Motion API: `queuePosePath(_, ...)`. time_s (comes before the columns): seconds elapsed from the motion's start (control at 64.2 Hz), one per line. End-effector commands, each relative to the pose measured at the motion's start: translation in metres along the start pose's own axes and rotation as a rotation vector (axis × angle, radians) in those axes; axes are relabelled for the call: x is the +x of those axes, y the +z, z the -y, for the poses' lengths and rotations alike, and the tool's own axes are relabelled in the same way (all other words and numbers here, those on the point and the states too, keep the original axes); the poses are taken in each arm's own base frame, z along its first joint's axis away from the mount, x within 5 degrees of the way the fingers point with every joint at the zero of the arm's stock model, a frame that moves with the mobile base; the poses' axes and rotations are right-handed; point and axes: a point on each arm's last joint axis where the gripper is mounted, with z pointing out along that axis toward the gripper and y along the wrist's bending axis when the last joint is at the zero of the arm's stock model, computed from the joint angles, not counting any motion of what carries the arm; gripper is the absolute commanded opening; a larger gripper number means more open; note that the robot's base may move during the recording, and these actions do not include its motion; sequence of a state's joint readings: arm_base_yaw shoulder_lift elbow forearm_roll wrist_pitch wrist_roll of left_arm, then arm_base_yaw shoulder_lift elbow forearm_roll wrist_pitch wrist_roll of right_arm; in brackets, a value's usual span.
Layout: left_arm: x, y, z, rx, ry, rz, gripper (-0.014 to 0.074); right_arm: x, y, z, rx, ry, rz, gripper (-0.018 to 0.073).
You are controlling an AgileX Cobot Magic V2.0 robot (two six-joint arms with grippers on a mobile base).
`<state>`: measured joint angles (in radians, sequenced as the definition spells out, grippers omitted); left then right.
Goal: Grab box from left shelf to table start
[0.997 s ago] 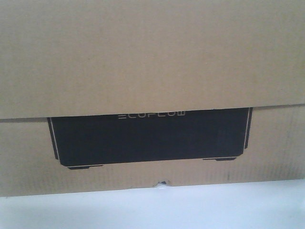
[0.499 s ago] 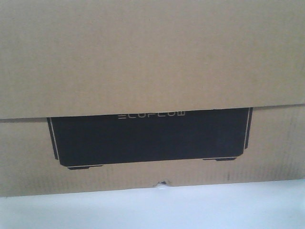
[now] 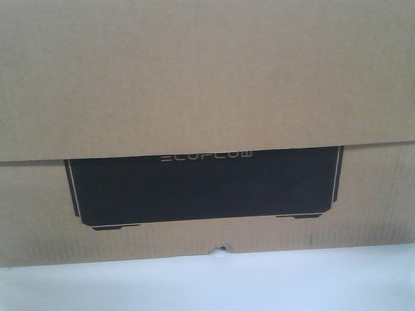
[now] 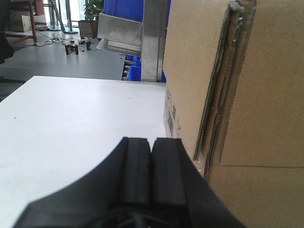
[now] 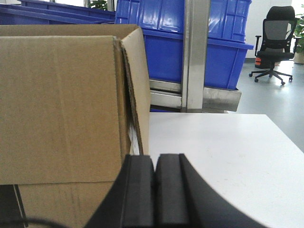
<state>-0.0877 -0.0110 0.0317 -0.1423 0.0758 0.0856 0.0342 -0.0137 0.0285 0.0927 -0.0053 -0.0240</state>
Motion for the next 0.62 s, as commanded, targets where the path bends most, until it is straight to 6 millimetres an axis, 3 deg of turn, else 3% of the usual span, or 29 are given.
queuePosePath(0.0,-0.0089,-0.0015,0.0000,0.003,-0.012,0.092,-0.0093,-0.0146,-0.0018,-0.0003,0.001,-0.013,0.118,0.0051)
queuePosePath(0.608,-0.0089,-0.0015,0.0000,0.003,-0.012,0.092,-0.0093,-0.0146,-0.0018,-0.0003,0.001,-0.013,0.118,0.0051)
